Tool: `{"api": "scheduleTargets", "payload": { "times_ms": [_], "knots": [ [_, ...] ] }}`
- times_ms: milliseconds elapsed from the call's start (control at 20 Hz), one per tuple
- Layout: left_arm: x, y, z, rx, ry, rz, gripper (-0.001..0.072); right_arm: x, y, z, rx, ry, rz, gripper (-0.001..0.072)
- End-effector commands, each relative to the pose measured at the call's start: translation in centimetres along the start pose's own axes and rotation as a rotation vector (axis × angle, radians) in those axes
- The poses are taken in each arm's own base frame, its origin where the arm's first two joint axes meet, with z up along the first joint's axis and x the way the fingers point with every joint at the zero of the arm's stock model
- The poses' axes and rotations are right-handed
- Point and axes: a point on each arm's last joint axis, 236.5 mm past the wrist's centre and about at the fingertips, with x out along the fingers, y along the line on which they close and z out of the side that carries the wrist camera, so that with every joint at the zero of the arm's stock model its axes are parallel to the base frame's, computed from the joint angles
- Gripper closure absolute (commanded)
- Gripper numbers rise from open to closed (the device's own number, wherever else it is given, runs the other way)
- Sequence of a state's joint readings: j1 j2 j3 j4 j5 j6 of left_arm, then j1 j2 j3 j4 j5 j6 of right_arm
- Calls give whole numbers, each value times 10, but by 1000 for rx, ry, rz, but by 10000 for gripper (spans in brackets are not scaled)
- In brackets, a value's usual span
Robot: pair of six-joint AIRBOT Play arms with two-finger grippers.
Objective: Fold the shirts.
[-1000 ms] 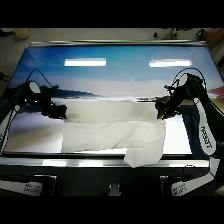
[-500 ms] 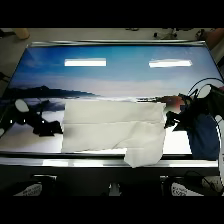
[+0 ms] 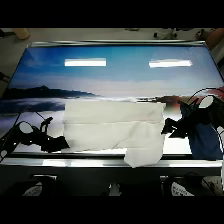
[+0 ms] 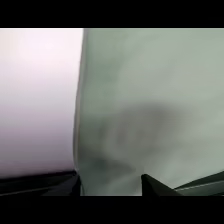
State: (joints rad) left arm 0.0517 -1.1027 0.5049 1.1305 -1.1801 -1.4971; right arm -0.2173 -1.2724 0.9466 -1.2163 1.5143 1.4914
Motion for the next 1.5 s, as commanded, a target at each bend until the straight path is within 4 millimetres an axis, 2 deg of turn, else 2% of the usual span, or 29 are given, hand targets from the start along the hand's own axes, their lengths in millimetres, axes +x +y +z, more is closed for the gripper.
{"api": "scheduleTargets", "payload": {
  "times_ms": [0,50,100,300,400,500,700,750,800,850,900,1000,1150,1300,1450],
  "knots": [
    [11,-4,10,6,-43,-2,472,16,-13,-17,14,57,-29,257],
    [10,-5,13,0,-57,-4,615,25,-14,-26,24,90,-18,237],
    [10,-5,15,3,-65,-3,679,37,-11,-35,22,119,11,226],
    [10,-4,13,6,-57,-2,680,77,-2,-55,38,144,110,225],
    [10,-5,11,6,-48,-4,680,88,-9,-70,42,185,102,226],
    [10,-5,10,5,-47,-5,680,95,-12,-75,44,188,99,226],
    [7,-7,11,9,-59,-10,680,96,-11,-73,36,181,103,243],
    [6,-7,12,11,-63,-11,680,91,-8,-74,31,188,112,282],
    [5,-8,12,13,-67,-11,680,83,-3,-73,16,184,119,282],
    [4,-9,13,16,-71,-12,680,72,0,-72,-7,174,117,277],
    [2,-10,13,20,-74,-13,680,59,2,-73,-29,167,105,198],
    [1,-11,15,23,-79,-13,680,50,1,-77,-31,172,87,181],
    [0,-10,16,34,-82,-8,680,57,-18,-87,-23,206,17,182],
    [-1,-10,17,37,-84,-8,680,82,-32,-93,1,194,-9,184],
    [-1,-10,17,38,-85,-8,680,102,-19,-78,56,97,70,188]
  ]
}}
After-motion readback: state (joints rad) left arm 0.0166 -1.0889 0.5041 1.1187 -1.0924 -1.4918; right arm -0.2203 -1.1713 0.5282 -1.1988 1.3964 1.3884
